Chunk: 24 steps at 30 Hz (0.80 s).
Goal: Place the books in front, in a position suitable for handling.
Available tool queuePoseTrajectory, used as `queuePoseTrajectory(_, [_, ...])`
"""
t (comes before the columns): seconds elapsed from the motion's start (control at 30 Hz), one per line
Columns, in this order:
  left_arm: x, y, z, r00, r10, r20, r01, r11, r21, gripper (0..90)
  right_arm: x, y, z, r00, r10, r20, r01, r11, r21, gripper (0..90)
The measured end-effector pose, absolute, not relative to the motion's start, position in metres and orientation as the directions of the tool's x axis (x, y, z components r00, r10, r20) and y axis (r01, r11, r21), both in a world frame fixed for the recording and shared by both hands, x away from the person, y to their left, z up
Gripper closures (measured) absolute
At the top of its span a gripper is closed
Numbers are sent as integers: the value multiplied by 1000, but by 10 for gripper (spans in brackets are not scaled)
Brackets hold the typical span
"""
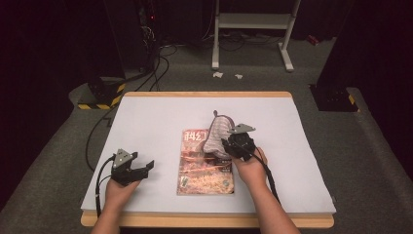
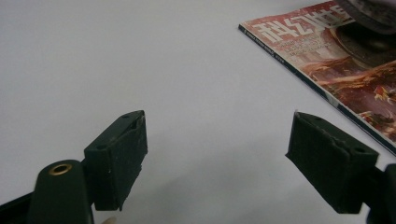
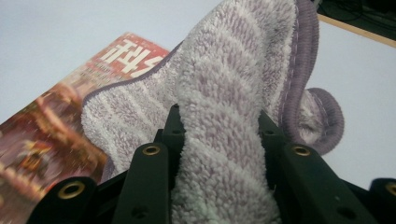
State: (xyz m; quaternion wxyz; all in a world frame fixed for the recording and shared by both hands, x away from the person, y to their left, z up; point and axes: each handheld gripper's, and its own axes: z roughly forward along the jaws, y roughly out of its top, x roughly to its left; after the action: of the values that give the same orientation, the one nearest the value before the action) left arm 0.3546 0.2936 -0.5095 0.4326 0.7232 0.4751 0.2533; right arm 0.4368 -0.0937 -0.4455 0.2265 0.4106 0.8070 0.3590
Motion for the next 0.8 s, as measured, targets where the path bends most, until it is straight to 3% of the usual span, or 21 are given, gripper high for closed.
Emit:
queuePoseTrajectory(0.37, [355, 294, -510, 424, 904, -48, 468, -173, 867, 202, 476, -79, -480, -528, 847, -57, 593, 415, 690, 653])
queuePoseTrajectory(0.8, [355, 293, -510, 425, 904, -44, 465, -176, 867, 202, 476, -68, -485, -542, 833, -115, 565, 462, 683, 652])
